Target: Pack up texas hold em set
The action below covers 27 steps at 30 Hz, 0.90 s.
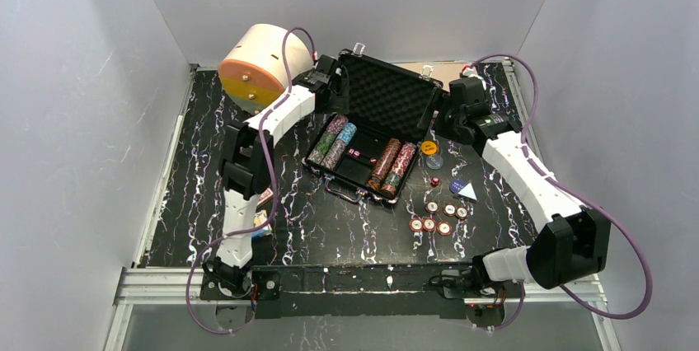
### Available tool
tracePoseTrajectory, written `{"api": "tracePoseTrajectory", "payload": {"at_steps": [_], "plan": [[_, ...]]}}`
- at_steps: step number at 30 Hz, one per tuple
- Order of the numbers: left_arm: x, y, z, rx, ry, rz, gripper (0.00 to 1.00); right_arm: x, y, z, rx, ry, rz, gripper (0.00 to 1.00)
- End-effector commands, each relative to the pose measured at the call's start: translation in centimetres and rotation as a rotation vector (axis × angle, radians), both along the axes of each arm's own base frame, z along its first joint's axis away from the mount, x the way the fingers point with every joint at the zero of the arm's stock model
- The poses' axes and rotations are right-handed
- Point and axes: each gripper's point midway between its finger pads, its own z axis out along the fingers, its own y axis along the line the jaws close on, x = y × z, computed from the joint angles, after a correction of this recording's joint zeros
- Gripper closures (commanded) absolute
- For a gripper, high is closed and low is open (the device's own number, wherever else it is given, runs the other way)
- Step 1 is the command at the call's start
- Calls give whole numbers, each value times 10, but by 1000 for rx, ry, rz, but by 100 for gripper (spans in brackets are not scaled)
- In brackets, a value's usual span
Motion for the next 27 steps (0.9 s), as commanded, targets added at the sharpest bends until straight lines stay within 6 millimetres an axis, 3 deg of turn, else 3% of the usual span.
{"api": "tracePoseTrajectory", "payload": {"at_steps": [1,9,17,24,27], "plan": [[-29,20,30,12,-35,-4,2,-14,13,-26,65,108,39,15],[-81,32,-1,-31,4,-87,2,-39,22,-73,125,295,17,10],[-67,30,5,-73,-48,-77,2,-40,32,-76,181,308,33,9],[-67,34,-12,-210,-56,-111,2,-41,36,-85,216,298,40,10],[-74,21,-19,-289,-17,-162,2,-42,37,-87,221,298,42,10]]}}
